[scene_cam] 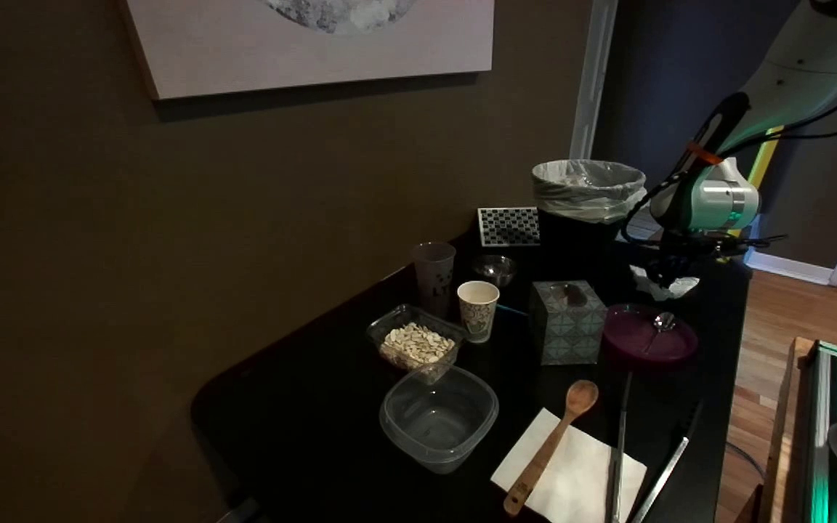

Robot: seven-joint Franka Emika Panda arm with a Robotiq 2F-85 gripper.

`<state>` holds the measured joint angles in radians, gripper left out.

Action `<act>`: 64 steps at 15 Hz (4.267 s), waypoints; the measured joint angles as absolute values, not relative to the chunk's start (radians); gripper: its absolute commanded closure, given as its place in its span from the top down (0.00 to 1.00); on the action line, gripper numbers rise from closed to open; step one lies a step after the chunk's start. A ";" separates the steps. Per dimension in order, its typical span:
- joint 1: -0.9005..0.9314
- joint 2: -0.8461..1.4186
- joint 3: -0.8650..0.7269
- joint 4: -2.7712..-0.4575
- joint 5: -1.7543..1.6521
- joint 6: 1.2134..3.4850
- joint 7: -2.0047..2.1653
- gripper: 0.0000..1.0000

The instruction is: Use the tissue to wipe the plate then put it in the rubbish bin

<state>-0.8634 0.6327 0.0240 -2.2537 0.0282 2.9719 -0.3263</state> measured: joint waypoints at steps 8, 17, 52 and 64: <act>-0.937 0.599 0.022 -2.263 0.029 2.976 -0.347 0.01; -1.082 0.540 0.087 -2.270 0.032 2.995 -0.366 0.01; -0.636 0.591 -0.111 -2.317 0.030 2.902 -0.214 0.01; -0.743 0.599 -0.143 -2.268 0.079 2.902 -0.205 0.01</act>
